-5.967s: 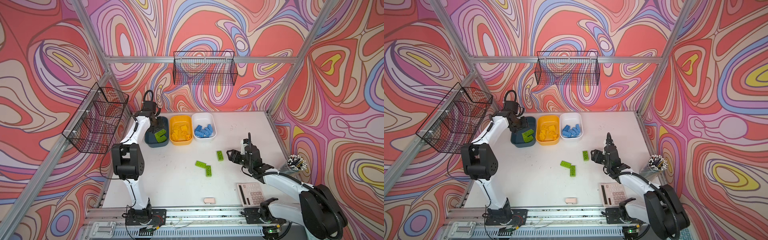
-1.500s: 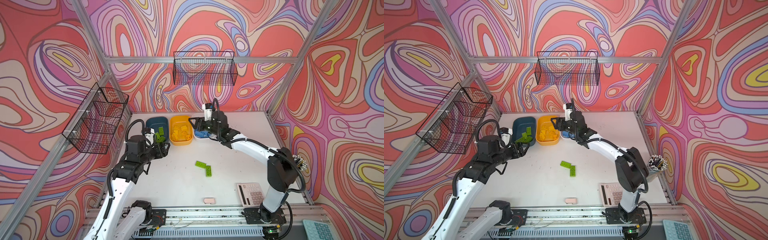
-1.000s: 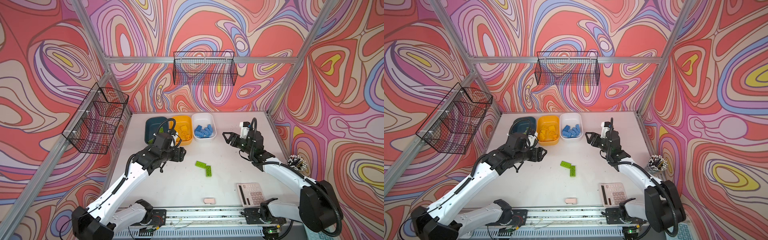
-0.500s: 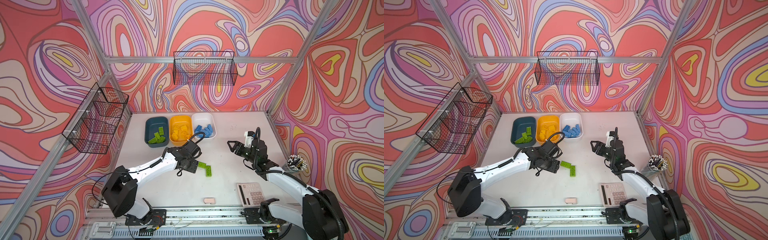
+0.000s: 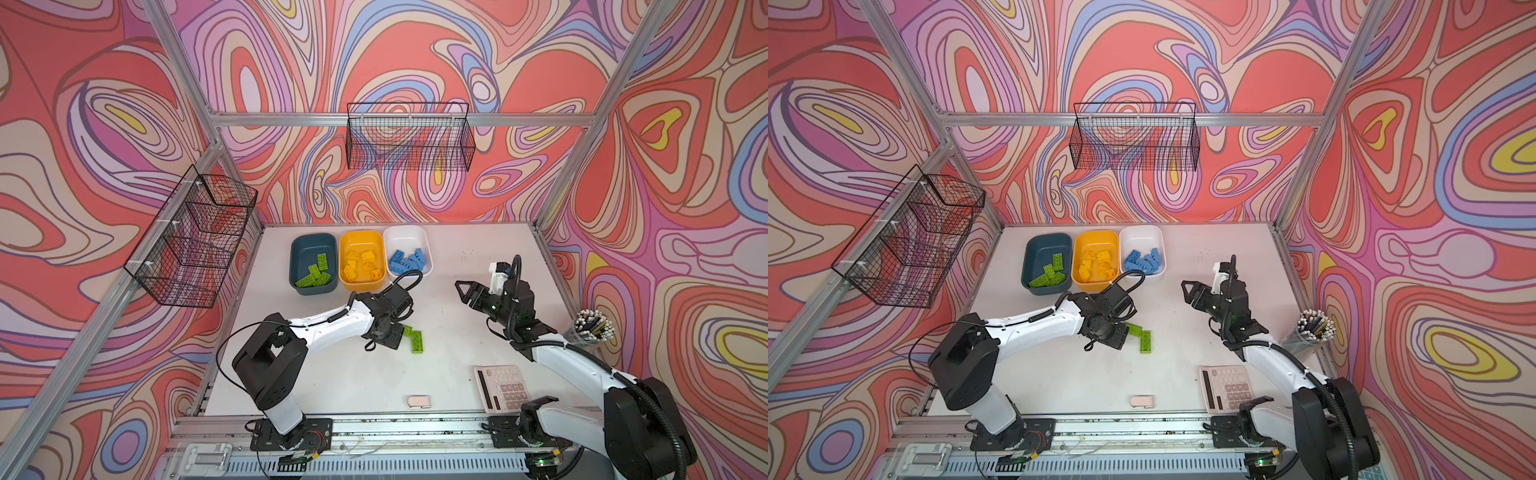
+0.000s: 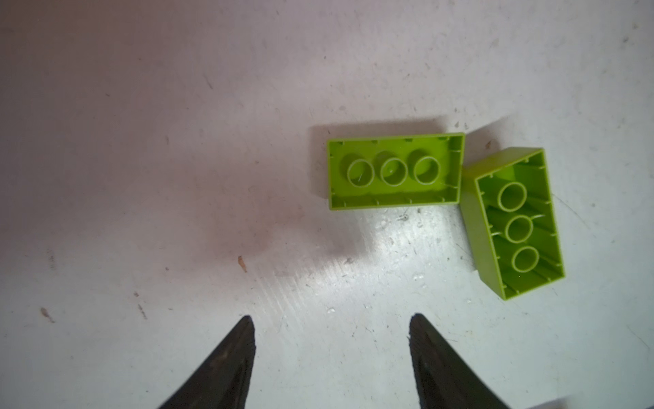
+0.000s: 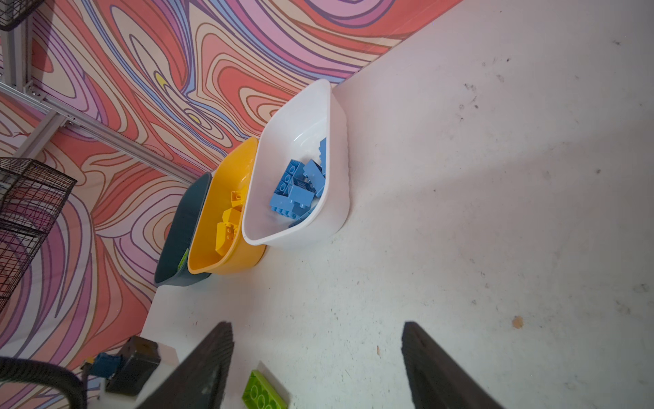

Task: Sort the legos into containers by color
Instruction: 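Lower the left gripper over the two remaining lime green bricks, then close the left gripper on the lime green 2x3 brick farther from the robot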

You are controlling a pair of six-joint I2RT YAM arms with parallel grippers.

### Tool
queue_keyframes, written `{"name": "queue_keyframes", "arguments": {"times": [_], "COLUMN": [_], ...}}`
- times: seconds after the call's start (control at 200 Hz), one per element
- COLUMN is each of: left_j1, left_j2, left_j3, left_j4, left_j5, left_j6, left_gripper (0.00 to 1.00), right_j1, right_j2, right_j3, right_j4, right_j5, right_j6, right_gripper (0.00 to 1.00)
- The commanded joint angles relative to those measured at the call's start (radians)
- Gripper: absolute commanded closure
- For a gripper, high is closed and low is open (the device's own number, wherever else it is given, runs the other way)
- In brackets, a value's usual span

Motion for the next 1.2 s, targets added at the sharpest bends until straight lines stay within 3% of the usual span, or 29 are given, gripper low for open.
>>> {"name": "queue_keyframes", "arguments": {"times": [0.0, 0.526, 1.197], "left_j1": [-0.010, -0.008, 0.022], "left_j2": [0.052, 0.176, 0.338], "left_j3": [0.041, 0.109, 0.327], "left_j4": [-0.024, 0.005, -0.023], "left_j5": [0.024, -0.009, -0.105], "left_j6": [0.021, 0.045, 0.139], "left_gripper": [0.30, 0.29, 0.29], "right_j1": [-0.004, -0.004, -0.004], "right_j2": [0.012, 0.025, -0.002], "right_j3": [-0.018, -0.017, -0.029], "right_j4": [0.036, 0.029, 0.040], "right_j5": [-0.001, 0.009, 0.005], "right_j6": [0.013, 0.005, 0.006], "right_gripper": [0.21, 0.20, 0.21]}}
